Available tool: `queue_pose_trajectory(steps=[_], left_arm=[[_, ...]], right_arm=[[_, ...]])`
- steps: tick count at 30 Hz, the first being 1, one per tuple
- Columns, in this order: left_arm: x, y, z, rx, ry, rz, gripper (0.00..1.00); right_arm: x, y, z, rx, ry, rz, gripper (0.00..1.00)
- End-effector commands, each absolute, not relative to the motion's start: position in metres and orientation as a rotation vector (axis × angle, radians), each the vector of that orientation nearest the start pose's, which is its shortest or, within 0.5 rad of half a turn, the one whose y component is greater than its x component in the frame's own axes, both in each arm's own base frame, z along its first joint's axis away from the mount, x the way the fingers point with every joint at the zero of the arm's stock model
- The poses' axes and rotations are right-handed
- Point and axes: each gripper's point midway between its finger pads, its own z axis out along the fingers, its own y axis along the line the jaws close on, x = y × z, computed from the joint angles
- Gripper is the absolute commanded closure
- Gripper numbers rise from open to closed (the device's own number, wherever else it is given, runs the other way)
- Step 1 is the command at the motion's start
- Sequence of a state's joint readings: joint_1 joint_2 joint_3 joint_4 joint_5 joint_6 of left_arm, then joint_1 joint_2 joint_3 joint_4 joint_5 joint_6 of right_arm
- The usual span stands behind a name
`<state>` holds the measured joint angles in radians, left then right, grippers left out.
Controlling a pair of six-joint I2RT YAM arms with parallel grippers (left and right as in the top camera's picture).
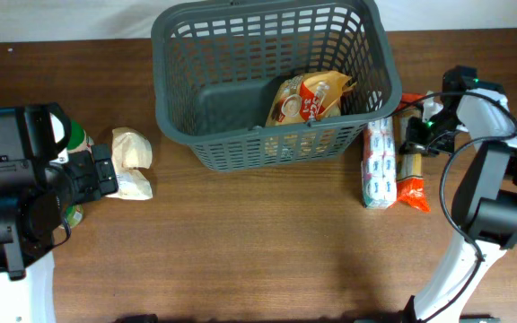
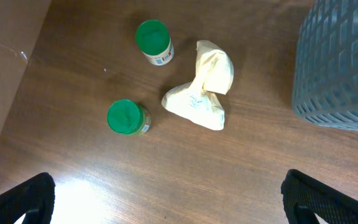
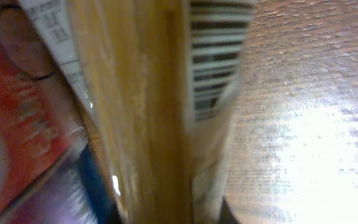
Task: Pack container
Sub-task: 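Grasp the red-and-tan pasta package with the right gripper, then lower the pasta package into the basket and release it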
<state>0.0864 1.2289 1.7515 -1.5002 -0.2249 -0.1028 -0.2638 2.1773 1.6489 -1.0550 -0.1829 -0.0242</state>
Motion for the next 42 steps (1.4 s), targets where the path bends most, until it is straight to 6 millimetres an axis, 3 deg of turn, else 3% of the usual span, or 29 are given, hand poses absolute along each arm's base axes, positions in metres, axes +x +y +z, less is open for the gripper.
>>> queue_pose_trajectory(steps=[1,2,5,7,8,9,11,14,16,17,18,21,23,24,28,31,36,42], left_arm=[[0.245,0.061,0.338,-0.355,2.505,0.276,0.01],[0.245,0.061,0.338,-0.355,2.505,0.276,0.01],[0.245,0.061,0.338,-0.355,2.505,0.276,0.01],[0.245,0.061,0.338,-0.355,2.505,0.276,0.01],[0.245,0.061,0.338,-0.355,2.505,0.276,0.01],[0.245,0.061,0.338,-0.355,2.505,0.276,0.01],[0.245,0.061,0.338,-0.355,2.505,0.276,0.01],[0.245,0.061,0.338,-0.355,2.505,0.276,0.01],[0.245,0.061,0.338,-0.355,2.505,0.276,0.01],[0.245,0.061,0.338,-0.355,2.505,0.276,0.01],[0.245,0.061,0.338,-0.355,2.505,0.276,0.01],[0.245,0.061,0.338,-0.355,2.505,0.276,0.01],[0.245,0.061,0.338,-0.355,2.505,0.276,0.01],[0.245,0.061,0.338,-0.355,2.505,0.276,0.01],[0.245,0.061,0.338,-0.355,2.505,0.276,0.01],[0.245,0.061,0.338,-0.355,2.505,0.276,0.01],[0.245,0.061,0.338,-0.355,2.505,0.276,0.01],[0.245,0.061,0.338,-0.355,2.505,0.276,0.01]], right_arm=[[0.387,-0.073,-0.004,0.486,3.17,0.316,0.96],[0.392,-0.075,0.008,0.485,3.15,0.311,0.96],[0.414,-0.083,0.069,0.453,3.043,0.269,0.96],[0.436,-0.084,0.157,0.396,2.866,0.224,0.96],[0.441,-0.082,0.188,0.368,2.798,0.207,0.96],[0.446,-0.077,0.235,0.32,2.695,0.187,0.96],[0.448,-0.067,0.291,0.256,2.56,0.164,0.96],[0.431,-0.031,0.418,0.101,2.234,0.094,0.96],[0.423,-0.012,0.449,0.021,2.148,0.091,0.96],[0.415,0.012,0.47,-0.116,2.086,0.079,0.96],[0.412,0.03,0.477,-0.215,2.057,0.07,0.96],[0.406,0.082,0.477,-0.517,2.001,0.047,0.96],[0.404,0.125,0.464,-0.831,1.93,-0.013,0.96],[0.405,0.154,0.451,-1.066,1.851,-0.071,0.96],[0.42,0.204,0.405,-1.538,1.638,-0.202,0.96],[0.445,0.222,0.37,-1.657,1.597,-0.223,0.96],[0.505,0.241,0.279,-1.725,1.688,-0.195,0.96],[0.528,0.244,0.187,-1.798,1.831,-0.125,0.96]])
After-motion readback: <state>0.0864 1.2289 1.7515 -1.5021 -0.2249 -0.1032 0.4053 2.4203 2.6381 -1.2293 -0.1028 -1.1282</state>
